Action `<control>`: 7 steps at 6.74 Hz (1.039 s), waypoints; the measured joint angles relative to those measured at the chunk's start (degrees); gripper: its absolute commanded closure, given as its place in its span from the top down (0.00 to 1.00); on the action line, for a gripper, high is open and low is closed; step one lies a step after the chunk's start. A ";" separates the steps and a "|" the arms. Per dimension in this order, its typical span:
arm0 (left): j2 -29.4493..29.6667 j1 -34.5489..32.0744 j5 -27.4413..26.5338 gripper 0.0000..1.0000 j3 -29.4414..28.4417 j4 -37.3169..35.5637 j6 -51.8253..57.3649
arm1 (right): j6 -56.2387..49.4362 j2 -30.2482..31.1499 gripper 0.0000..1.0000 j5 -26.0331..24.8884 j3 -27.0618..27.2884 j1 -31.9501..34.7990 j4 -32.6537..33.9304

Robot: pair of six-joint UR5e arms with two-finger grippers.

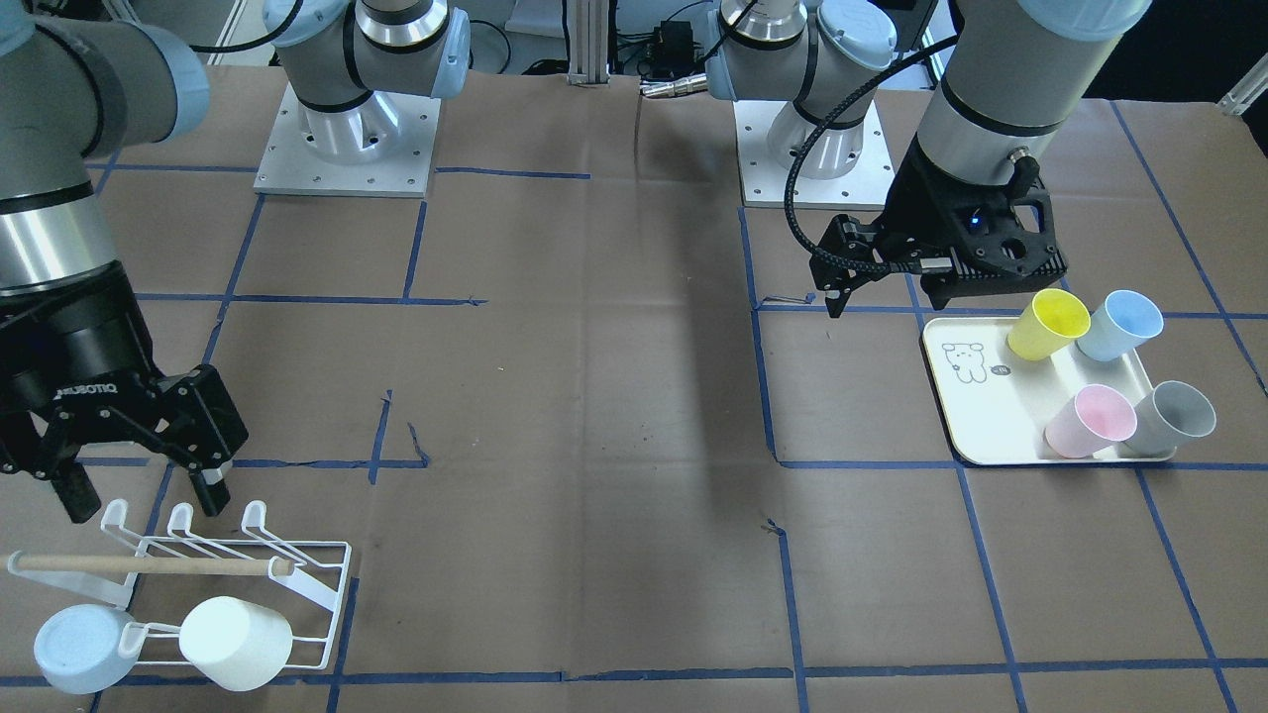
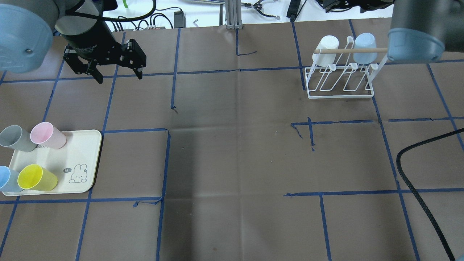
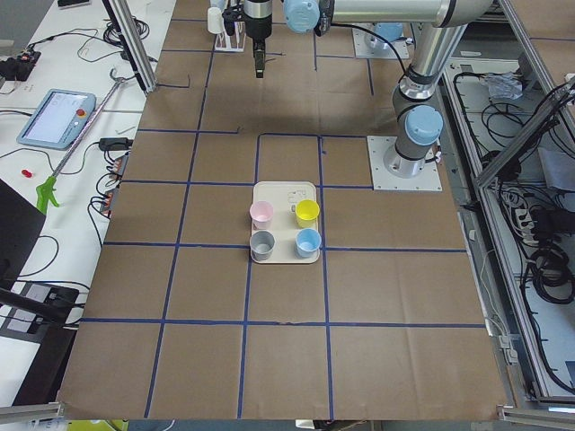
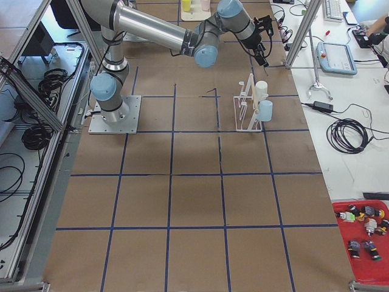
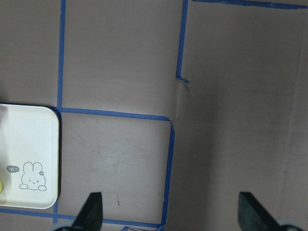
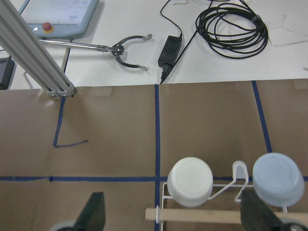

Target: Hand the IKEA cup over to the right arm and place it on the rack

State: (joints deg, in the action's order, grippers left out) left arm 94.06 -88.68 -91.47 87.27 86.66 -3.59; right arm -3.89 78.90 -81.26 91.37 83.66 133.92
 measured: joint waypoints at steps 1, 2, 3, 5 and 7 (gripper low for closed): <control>-0.04 0.00 0.04 1.00 0.00 0.00 0.17 | 0.32 1.42 1.00 -1.69 -0.83 0.90 -7.01; -0.08 0.00 0.11 1.00 0.01 0.00 0.28 | 1.74 2.99 1.00 -3.17 -1.19 1.50 -13.29; -0.09 0.00 0.19 1.00 0.01 0.00 0.34 | 4.15 5.17 1.00 -4.36 -1.33 2.45 -19.52; -0.11 0.00 0.30 1.00 0.01 0.00 0.44 | 6.93 9.04 1.00 -7.51 -1.43 6.06 -29.27; -0.10 -0.09 0.35 1.00 0.01 0.00 0.71 | 8.06 10.73 1.00 -8.06 -1.45 8.19 -33.15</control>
State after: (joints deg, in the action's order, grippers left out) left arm 93.96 -88.77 -91.12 87.27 86.66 -2.88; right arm 4.18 89.63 -89.32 89.92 91.85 100.77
